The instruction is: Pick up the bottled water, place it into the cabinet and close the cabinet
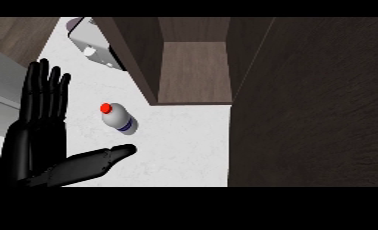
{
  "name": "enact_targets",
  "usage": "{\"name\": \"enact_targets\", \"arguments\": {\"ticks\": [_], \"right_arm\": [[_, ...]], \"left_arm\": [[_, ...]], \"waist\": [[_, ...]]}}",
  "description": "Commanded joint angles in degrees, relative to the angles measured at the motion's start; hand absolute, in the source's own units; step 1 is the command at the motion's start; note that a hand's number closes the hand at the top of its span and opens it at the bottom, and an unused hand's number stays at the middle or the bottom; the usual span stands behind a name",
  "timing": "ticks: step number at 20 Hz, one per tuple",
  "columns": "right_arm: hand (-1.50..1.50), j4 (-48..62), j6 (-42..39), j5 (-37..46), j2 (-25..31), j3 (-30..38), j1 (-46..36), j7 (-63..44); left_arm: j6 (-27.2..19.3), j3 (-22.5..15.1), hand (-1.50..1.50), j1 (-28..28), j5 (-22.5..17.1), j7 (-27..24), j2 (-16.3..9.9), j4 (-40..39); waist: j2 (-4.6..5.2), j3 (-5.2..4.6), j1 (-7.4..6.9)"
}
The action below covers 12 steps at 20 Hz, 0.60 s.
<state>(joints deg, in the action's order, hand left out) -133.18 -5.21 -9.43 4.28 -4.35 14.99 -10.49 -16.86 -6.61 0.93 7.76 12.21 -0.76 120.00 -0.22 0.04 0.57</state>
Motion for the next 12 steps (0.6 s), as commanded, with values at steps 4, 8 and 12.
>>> {"name": "enact_targets", "arguments": {"ticks": [4, 8, 12], "right_arm": [[-1.5, -9.62, -1.97, 0.45, -1.8, -5.26, 13.57, -0.87], [-1.5, -10.04, -3.06, 1.63, -1.21, -6.42, 14.21, -0.61], [-1.5, -13.99, -0.49, 2.71, -1.49, -8.71, 13.15, -5.51]], "left_arm": [[-4.67, -6.22, -1.5, 3.48, 5.74, 8.71, 0.74, 6.72], [-7.99, -10.69, -1.5, 7.26, 9.67, 8.63, 0.75, 8.15], [-11.19, -14.18, -1.5, 9.1, 11.05, 4.96, 0.74, 3.93]], "waist": [[0.03, -0.01, -0.11], [0.07, -0.03, -0.33], [0.13, -0.06, -0.39]]}}
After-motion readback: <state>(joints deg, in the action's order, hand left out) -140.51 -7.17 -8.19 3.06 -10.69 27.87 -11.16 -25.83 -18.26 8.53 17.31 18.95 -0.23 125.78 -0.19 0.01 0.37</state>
